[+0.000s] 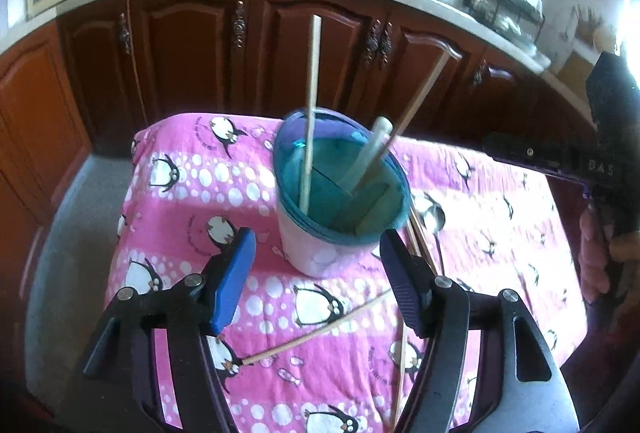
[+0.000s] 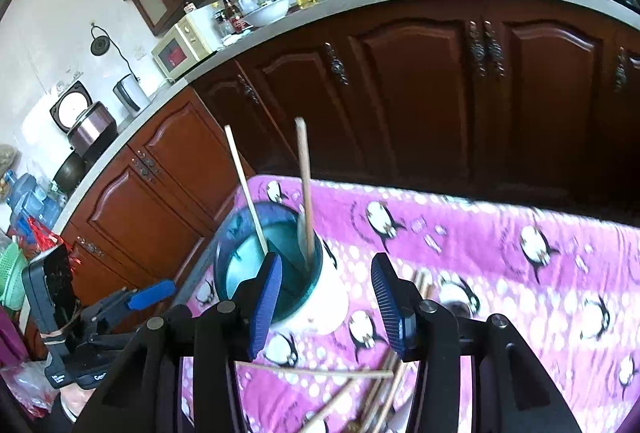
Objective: Organize utensils
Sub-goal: 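Open both tools to drop the chopsticks into the white holder, then move both tools back over the loose utensils on the cloth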
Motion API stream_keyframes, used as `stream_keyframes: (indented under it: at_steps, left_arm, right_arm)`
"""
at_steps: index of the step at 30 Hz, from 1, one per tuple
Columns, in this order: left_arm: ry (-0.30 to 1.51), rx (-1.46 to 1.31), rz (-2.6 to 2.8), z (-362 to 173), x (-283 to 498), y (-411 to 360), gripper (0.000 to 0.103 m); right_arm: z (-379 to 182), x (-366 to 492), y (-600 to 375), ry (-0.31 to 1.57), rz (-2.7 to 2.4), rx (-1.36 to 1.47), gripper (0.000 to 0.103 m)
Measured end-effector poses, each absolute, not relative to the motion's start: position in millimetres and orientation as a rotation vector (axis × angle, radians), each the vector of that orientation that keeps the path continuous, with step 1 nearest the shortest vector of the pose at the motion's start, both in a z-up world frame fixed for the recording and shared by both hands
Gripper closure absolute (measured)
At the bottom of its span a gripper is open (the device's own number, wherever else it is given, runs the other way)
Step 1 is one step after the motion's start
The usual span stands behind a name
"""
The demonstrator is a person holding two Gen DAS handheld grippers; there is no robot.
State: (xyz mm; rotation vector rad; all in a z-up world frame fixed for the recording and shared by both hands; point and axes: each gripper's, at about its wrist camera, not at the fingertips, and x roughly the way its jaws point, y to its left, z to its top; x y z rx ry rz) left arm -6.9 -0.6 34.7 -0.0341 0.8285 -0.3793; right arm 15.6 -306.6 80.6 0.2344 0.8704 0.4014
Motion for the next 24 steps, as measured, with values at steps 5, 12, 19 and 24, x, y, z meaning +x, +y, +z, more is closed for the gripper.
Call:
stream_keyframes:
  at_steps: [5, 12, 19, 24]
  left_arm:
    - [0.835, -0.022, -0.392, 25, -18, -15, 0.038]
    - [0.878, -0.01, -0.434, 7, -28, -32, 0.038]
    - [0.907, 0.024, -0.458, -9, -32, -40, 0.038]
    - [0.925, 0.063, -0.483, -21, -35, -45, 0.038]
  right_arm:
    - [63, -10, -317, 0.905, 0.349, 0.191, 0.059]
    - [35, -36, -339, 0.967, 0.289, 0.208, 0.058]
    - [13, -53, -348, 1.009, 0.256, 0.226, 0.047]
    - [3, -57, -350, 1.028, 0.263, 0.248, 0.047]
